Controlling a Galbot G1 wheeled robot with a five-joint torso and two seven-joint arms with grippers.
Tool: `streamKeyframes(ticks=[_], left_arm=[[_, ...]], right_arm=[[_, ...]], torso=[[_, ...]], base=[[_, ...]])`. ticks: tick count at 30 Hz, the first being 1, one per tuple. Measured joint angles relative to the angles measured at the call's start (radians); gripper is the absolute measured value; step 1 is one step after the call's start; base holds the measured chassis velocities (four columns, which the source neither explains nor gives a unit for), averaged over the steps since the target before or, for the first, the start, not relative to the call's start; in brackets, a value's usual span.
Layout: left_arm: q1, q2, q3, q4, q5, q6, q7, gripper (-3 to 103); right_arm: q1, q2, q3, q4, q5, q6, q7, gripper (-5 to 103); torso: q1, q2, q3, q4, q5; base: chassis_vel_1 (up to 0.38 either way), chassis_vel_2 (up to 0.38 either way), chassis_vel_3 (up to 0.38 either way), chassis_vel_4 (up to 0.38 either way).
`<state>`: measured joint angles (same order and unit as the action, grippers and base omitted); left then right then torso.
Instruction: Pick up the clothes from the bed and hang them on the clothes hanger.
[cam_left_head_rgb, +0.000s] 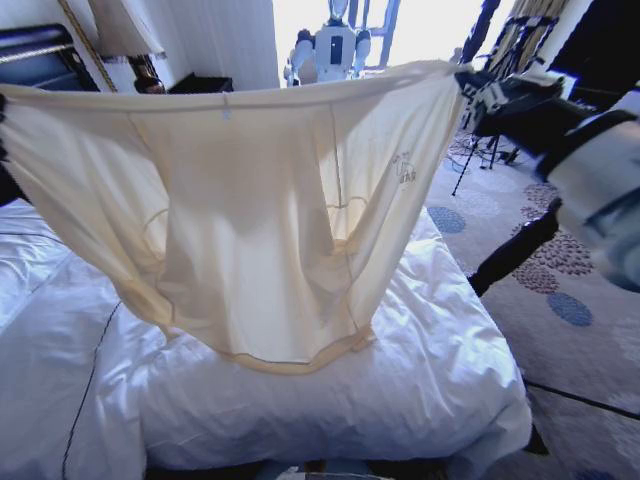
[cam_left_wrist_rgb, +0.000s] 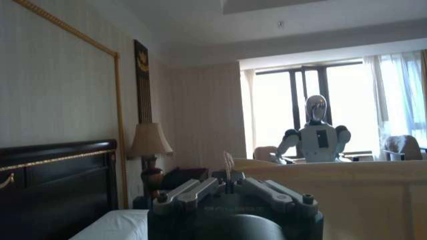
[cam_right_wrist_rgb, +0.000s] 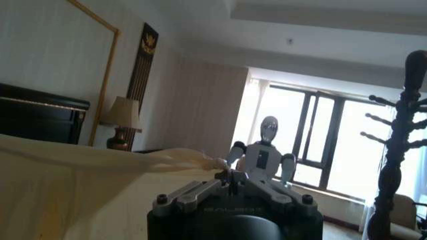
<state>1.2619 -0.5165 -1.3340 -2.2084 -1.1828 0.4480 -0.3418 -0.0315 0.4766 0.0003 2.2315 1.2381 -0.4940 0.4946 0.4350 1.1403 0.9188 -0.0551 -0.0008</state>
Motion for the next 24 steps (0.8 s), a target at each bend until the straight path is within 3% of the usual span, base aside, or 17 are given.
streamKeyframes(ticks=[2,3,6,12,18,24], left_arm=[[0.007,0.001,0.014,0.016,0.023,-0.006,0.0,1],[0.007,0.001,0.014,0.016,0.023,-0.006,0.0,1],[0.027,0.006,0.023,0.071,0.055,-0.033,0.002,1],[0.002,0.028,0.094,0.172,0.098,-0.085,0.045,1],[-0.099,0.024,0.265,0.264,0.124,-0.135,0.114,1],[-0.334,0.011,0.534,0.42,0.151,-0.192,0.173,1]], right_arm=[[0.02,0.087,-0.057,-0.076,-0.071,0.011,-0.017,0],[0.02,0.087,-0.057,-0.076,-0.071,0.011,-0.017,0],[0.038,0.214,-0.136,-0.184,-0.173,0.02,-0.055,0],[0.025,0.311,-0.188,-0.282,-0.27,0.04,-0.088,0],[0.026,0.413,-0.232,-0.408,-0.365,0.07,-0.103,0],[0.039,0.472,-0.262,-0.539,-0.432,0.113,-0.139,0]], torso=[[0.0,0.0,0.0,0.0001,0.0004],[0.0,0.0,0.0,0.0001,0.0004],[0.0,0.0,0.0,0.0018,-0.0002],[0.0,0.0,0.0,0.0006,-0.0001],[0.0,0.0,0.0,0.0009,-0.0003],[0.0,0.0,0.0,0.0004,0.0004]], base=[[0.0,0.0,0.0,0.0],[0.0,0.0,0.0,0.0],[0.0,0.0,0.0,0.0],[0.0,0.0,0.0,0.0],[0.0,0.0,0.0,0.0],[0.0,0.0,0.0,0.0]])
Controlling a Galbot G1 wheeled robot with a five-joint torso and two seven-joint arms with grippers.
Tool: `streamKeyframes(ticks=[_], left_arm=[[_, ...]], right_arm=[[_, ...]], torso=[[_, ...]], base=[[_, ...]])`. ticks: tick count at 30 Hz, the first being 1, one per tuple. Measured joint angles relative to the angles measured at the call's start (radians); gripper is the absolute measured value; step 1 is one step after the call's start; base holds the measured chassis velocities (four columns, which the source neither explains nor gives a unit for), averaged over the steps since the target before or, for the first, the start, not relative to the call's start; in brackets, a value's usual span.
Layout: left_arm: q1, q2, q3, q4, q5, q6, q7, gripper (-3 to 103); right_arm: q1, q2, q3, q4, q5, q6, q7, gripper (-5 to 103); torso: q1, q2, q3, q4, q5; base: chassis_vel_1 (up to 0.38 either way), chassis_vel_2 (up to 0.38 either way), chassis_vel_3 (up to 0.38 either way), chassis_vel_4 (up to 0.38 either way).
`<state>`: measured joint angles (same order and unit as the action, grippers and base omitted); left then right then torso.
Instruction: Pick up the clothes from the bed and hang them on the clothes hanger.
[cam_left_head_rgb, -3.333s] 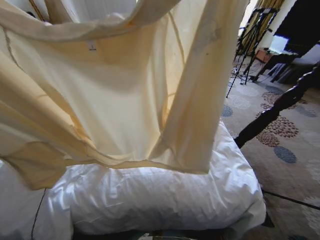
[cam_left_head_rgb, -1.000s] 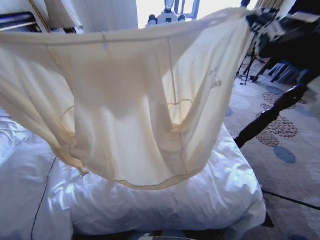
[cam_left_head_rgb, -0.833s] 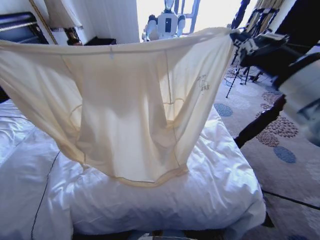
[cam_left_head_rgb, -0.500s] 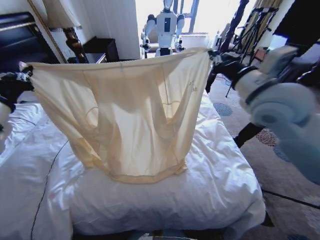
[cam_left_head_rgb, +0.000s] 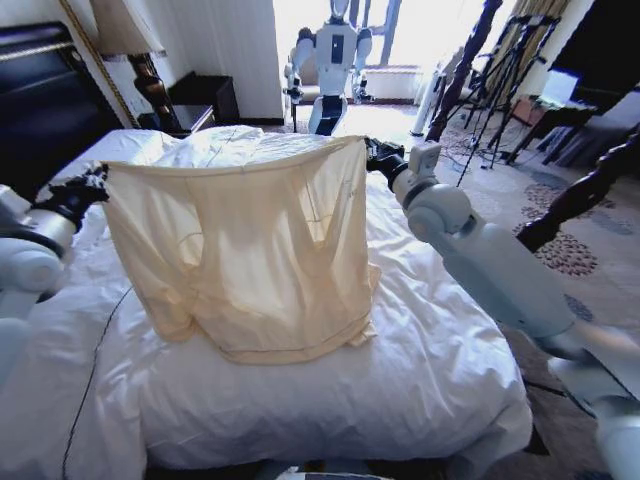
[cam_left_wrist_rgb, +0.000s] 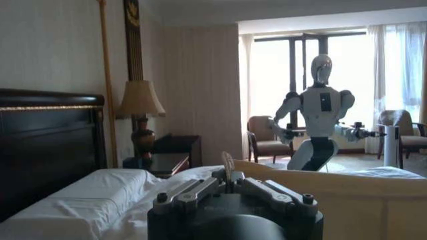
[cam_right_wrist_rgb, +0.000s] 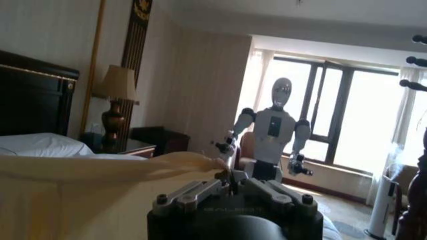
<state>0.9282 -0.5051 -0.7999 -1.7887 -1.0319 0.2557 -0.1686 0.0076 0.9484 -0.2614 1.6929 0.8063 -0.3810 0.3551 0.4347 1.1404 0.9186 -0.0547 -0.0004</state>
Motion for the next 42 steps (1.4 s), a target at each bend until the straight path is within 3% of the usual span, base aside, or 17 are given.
streamKeyframes(ticks=[2,6,7,10,21,24,25,29,30,32,34,35,37,40,42], left_arm=[[-0.042,-0.008,0.042,0.026,0.005,-0.003,0.002,1],[-0.236,-0.066,0.259,0.157,0.047,-0.027,0.01,1],[-0.236,-0.066,0.259,0.157,0.047,-0.027,0.01,1],[-0.357,-0.136,0.393,0.258,0.089,-0.052,0.023,1],[-0.546,-0.283,0.555,0.531,0.18,-0.127,0.064,1],[-0.648,-0.358,0.631,0.7,0.234,-0.18,0.076,1],[-0.648,-0.358,0.631,0.7,0.234,-0.18,0.076,1],[-0.732,-0.442,0.703,0.884,0.301,-0.247,0.093,1],[-0.732,-0.442,0.703,0.884,0.301,-0.247,0.093,1],[-0.787,-0.512,0.745,0.98,0.329,-0.282,0.102,1],[-0.846,-0.594,0.778,1.088,0.358,-0.319,0.115,1],[-0.846,-0.594,0.778,1.088,0.358,-0.319,0.115,1],[-0.885,-0.657,0.787,1.176,0.391,-0.342,0.125,1],[-0.897,-0.697,0.777,1.228,0.432,-0.341,0.12,1],[-0.898,-0.713,0.752,1.246,0.465,-0.305,0.106,1]], right_arm=[[0.004,0.011,-0.005,-0.027,-0.012,0.007,-0.011,0],[0.028,0.076,-0.03,-0.16,-0.048,0.039,-0.048,0],[0.028,0.076,-0.03,-0.16,-0.048,0.039,-0.048,0],[0.049,0.145,-0.046,-0.294,-0.089,0.069,-0.089,0],[0.067,0.323,-0.045,-0.655,-0.21,0.169,-0.197,0],[0.092,0.444,-0.008,-0.879,-0.29,0.253,-0.265,0],[0.092,0.444,-0.008,-0.879,-0.29,0.253,-0.265,0],[0.128,0.563,0.081,-1.125,-0.409,0.356,-0.329,0],[0.128,0.563,0.081,-1.125,-0.409,0.356,-0.329,0],[0.123,0.569,0.109,-1.155,-0.428,0.359,-0.33,0],[0.108,0.554,0.137,-1.168,-0.457,0.359,-0.318,0],[0.108,0.554,0.137,-1.168,-0.457,0.359,-0.318,0],[0.097,0.544,0.164,-1.177,-0.472,0.343,-0.295,0],[0.088,0.539,0.177,-1.177,-0.472,0.308,-0.27,-2],[0.083,0.527,0.18,-1.163,-0.454,0.263,-0.265,-2]], torso=[[0.0,0.0,0.0,0.0,0.0001],[0.0,0.0,0.0,0.0002,-0.0001],[0.0,0.0,0.0,0.0002,-0.0001],[0.0,0.0,0.0,0.0002,0.0],[0.0,0.0,0.0,0.0003,0.0],[0.0,0.0,0.0,0.0005,-0.0003],[0.0,0.0,0.0,0.0005,-0.0003],[0.0,0.0,0.0,0.0008,-0.0005],[0.0,0.0,0.0,0.0008,-0.0005],[0.0,0.0,0.0,0.0021,0.0],[0.0,0.0,0.0,0.0006,0.0],[0.0,0.0,0.0,0.0006,0.0],[0.0,0.0,0.0,-0.0017,0.0008],[0.0,0.0,0.0,-0.0014,0.0012],[0.0,0.0,0.0,-0.0004,-0.0001]], base=[[0.0,0.0,0.0,0.0],[0.0,0.0,0.0,0.0],[0.0,0.0,0.0,0.0],[0.0,0.0,0.0,0.0],[0.0,0.0,0.0,0.0],[0.0,0.0,0.0,0.0],[0.0,0.0,0.0,0.0],[0.0,0.0,0.0,0.0],[0.0,0.0,0.0,0.0],[0.0,0.0,0.0,0.0],[0.0,0.0,0.0,0.0],[0.0,0.0,0.0,0.0],[0.0,0.0,0.0,0.0],[0.0,0.0,0.0,0.0],[0.0,0.0,0.0,0.0]])
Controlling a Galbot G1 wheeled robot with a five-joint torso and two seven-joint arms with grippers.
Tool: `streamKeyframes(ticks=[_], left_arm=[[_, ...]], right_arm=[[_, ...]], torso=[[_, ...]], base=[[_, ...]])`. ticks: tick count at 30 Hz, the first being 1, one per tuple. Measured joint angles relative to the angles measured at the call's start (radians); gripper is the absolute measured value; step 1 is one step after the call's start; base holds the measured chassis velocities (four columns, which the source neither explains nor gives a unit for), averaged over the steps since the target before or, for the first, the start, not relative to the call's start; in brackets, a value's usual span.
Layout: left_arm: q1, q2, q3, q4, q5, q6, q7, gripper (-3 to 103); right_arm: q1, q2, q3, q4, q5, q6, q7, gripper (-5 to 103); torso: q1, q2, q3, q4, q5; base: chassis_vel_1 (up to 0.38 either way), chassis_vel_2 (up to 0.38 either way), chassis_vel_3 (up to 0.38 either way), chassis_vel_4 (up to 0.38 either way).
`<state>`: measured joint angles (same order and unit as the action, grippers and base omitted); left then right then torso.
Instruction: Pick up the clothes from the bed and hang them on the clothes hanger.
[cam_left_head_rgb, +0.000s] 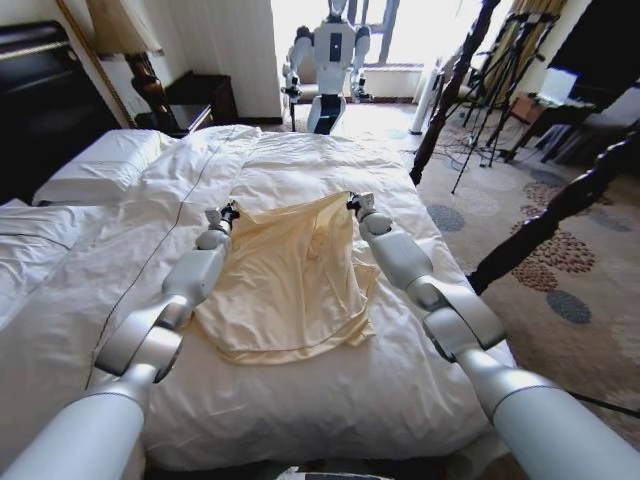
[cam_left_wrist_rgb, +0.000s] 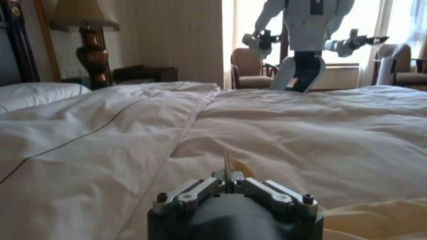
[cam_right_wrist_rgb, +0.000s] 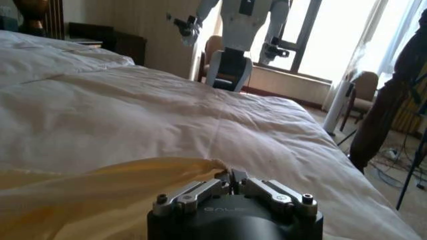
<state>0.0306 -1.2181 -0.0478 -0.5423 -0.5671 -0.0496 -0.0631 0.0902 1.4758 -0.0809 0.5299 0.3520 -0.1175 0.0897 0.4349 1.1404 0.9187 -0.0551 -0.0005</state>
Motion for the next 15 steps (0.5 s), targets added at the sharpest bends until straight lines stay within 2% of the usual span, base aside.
streamKeyframes(ticks=[2,4,5,7,8,9,12,13,15], left_arm=[[0.0,-0.002,-0.009,0.008,0.009,0.01,-0.004,-1],[0.0,-0.002,-0.03,0.036,0.04,0.012,-0.01,8],[0.0,-0.002,-0.03,0.036,0.04,0.012,-0.01,8],[0.006,0.007,-0.049,0.035,0.067,0.011,-0.021,19],[0.012,0.018,-0.059,0.025,0.077,0.012,-0.031,24],[0.012,0.018,-0.059,0.025,0.077,0.012,-0.031,24],[0.019,0.052,-0.07,-0.009,0.096,0.033,-0.062,36],[0.019,0.052,-0.07,-0.009,0.096,0.033,-0.062,36],[0.022,0.073,-0.076,-0.027,0.101,0.047,-0.073,46]], right_arm=[[0.0,-0.004,0.0,0.008,0.017,-0.02,0.0,1],[0.004,-0.009,-0.003,0.014,0.067,-0.042,-0.003,6],[0.004,-0.009,-0.003,0.014,0.067,-0.042,-0.003,6],[0.008,-0.017,-0.013,0.025,0.094,-0.052,-0.019,9],[0.01,-0.02,-0.017,0.034,0.106,-0.067,-0.031,18],[0.01,-0.02,-0.017,0.034,0.106,-0.067,-0.031,18],[0.021,-0.012,0.008,0.049,0.17,-0.159,-0.023,28],[0.021,-0.012,0.008,0.049,0.17,-0.159,-0.023,28],[0.029,-0.018,0.03,0.064,0.236,-0.241,-0.022,40]], torso=[[0.0,0.0,0.0,0.0007,0.0],[0.0,0.0,0.0,0.0025,-0.0003],[0.0,0.0,0.0,0.0025,-0.0003],[0.0,0.0,0.0,0.0014,0.0001],[0.0,0.0,0.0,0.0006,-0.0001],[0.0,0.0,0.0,0.0006,-0.0001],[0.0,0.0,0.0,0.0004,0.0003],[0.0,0.0,0.0,0.0004,0.0003],[0.0,0.0,0.0,0.001,-0.0003]], base=[[0.0,0.0,0.0,0.0],[0.0,0.0,0.0,0.0],[0.0,0.0,0.0,0.0],[0.0,0.0,0.0,0.0],[0.0,0.0,0.0,0.0],[0.0,0.0,0.0,0.0],[0.0,0.0,0.0,0.0],[0.0,0.0,0.0,0.0],[0.0,0.0,0.0,0.0]])
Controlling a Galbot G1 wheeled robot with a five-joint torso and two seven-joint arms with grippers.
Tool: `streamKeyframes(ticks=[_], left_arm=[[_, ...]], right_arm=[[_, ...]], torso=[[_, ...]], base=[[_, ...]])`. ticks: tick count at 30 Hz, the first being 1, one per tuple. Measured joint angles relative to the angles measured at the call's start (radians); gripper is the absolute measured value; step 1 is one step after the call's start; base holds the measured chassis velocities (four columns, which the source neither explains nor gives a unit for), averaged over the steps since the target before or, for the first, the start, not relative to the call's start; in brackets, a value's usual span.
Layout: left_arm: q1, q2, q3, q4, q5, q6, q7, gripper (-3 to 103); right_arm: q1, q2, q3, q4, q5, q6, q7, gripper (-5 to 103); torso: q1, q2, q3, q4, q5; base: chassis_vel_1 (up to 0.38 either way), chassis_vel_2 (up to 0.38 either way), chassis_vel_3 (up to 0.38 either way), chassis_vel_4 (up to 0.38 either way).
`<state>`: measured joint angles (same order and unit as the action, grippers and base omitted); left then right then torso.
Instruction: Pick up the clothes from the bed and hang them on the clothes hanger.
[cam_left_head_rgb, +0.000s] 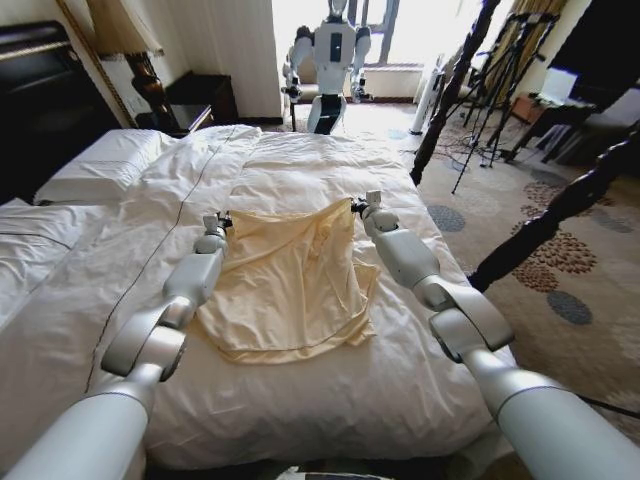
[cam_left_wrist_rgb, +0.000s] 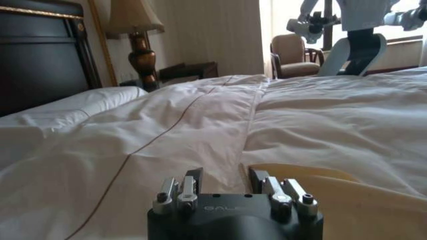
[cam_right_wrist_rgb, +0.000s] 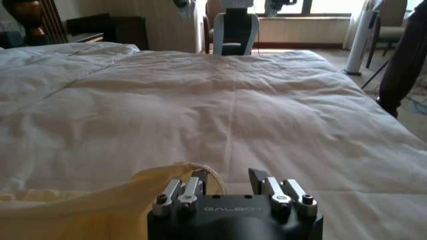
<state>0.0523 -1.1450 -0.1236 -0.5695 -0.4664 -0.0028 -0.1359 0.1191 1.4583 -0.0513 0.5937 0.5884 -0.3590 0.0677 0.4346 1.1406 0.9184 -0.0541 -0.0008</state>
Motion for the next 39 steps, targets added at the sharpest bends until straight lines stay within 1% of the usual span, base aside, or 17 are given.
streamKeyframes(ticks=[2,5,6,9,11,13,15,16,17,21,25,28,31,32,34,36,39], left_arm=[[0.0,0.009,-0.005,-0.004,0.001,0.003,-0.005,52],[0.003,0.043,-0.023,-0.029,0.003,0.022,-0.015,68],[0.003,0.043,-0.023,-0.029,0.003,0.022,-0.015,68],[0.01,0.079,-0.016,-0.039,0.002,0.043,0.023,79],[0.018,0.1,-0.013,-0.051,-0.004,0.066,0.059,89],[0.024,0.115,-0.013,-0.066,-0.019,0.083,0.083,94],[0.055,0.169,-0.015,-0.142,-0.118,0.17,0.168,98],[0.055,0.169,-0.015,-0.142,-0.118,0.17,0.168,98],[0.075,0.194,-0.021,-0.185,-0.164,0.219,0.192,100],[0.135,0.259,-0.055,-0.292,-0.268,0.329,0.249,100],[0.179,0.302,-0.079,-0.331,-0.269,0.359,0.294,100],[0.226,0.323,-0.119,-0.367,-0.279,0.337,0.254,100],[0.4,0.375,-0.252,-0.557,-0.345,0.307,0.17,100],[0.4,0.375,-0.252,-0.557,-0.345,0.307,0.17,100],[0.588,0.418,-0.406,-0.77,-0.39,0.286,0.091,100],[0.769,0.43,-0.552,-0.955,-0.431,0.259,0.018,100],[0.914,0.415,-0.674,-1.119,-0.459,0.255,-0.036,100]], right_arm=[[0.002,-0.006,0.003,0.013,0.037,-0.033,0.0,45],[0.005,-0.033,0.008,0.055,0.116,-0.118,0.002,61],[0.005,-0.033,0.008,0.055,0.116,-0.118,0.002,61],[0.006,-0.067,0.013,0.063,0.143,-0.177,-0.005,72],[0.001,-0.09,0.019,0.092,0.211,-0.22,-0.007,83],[-0.006,-0.106,0.021,0.116,0.259,-0.242,-0.009,83],[-0.026,-0.149,0.019,0.178,0.335,-0.303,-0.031,93],[-0.026,-0.149,0.019,0.178,0.335,-0.303,-0.031,93],[-0.033,-0.168,0.008,0.201,0.339,-0.309,-0.04,97],[-0.057,-0.231,-0.05,0.276,0.331,-0.307,-0.052,100],[-0.064,-0.265,-0.105,0.313,0.293,-0.299,-0.059,100],[-0.072,-0.276,-0.136,0.34,0.253,-0.253,-0.013,100],[-0.119,-0.33,-0.187,0.506,0.218,-0.145,0.116,100],[-0.119,-0.33,-0.187,0.506,0.218,-0.145,0.116,100],[-0.161,-0.38,-0.222,0.652,0.136,-0.073,0.174,100],[-0.202,-0.447,-0.23,0.795,0.075,-0.041,0.227,100],[-0.237,-0.542,-0.212,0.938,0.036,-0.046,0.285,100]], torso=[[0.0,0.0,0.0,0.0001,0.0001],[0.0,0.0,0.0,-0.0004,0.0005],[0.0,0.0,0.0,-0.0004,0.0005],[0.0,0.0,0.0,-0.0003,0.0004],[0.0,0.0,0.0,-0.0004,0.0],[0.0,0.0,0.0,-0.0005,0.0],[0.0,0.0,0.0,-0.0004,0.0007],[0.0,0.0,0.0,-0.0004,0.0007],[0.0,0.0,0.0,-0.0003,0.0005],[0.0,0.0,0.0,-0.0004,0.0002],[0.0,0.0,0.0,-0.0005,0.0006],[0.0,0.0,0.0,-0.0006,0.0],[0.001,0.0,0.0,-0.0004,0.0],[0.001,0.0,0.0,-0.0004,0.0],[0.0,0.0,0.0,-0.0006,0.0006],[0.0,0.0,0.0,0.0022,0.0014],[-0.001,0.0,0.0,0.0009,-0.0002]], base=[[0.0,0.0,0.0,0.0],[0.0,0.0,0.0,0.0],[0.0,0.0,0.0,0.0],[0.0,0.0,0.0,0.0],[0.0,0.0,0.0,0.0],[0.0,0.0,0.0,0.0],[0.0,0.0,0.0,0.0],[0.0,0.0,0.0,0.0],[0.0,0.0,0.0,0.0],[0.0,0.0,0.0,0.0],[0.0,0.0,0.0,0.0],[0.0,0.0,0.0,0.0],[0.0,0.0,0.0,0.0],[0.0,0.0,0.0,0.0],[0.0,0.0,0.0,0.0],[0.0,0.0,0.0,0.0],[0.0,0.0,0.0,0.0]])
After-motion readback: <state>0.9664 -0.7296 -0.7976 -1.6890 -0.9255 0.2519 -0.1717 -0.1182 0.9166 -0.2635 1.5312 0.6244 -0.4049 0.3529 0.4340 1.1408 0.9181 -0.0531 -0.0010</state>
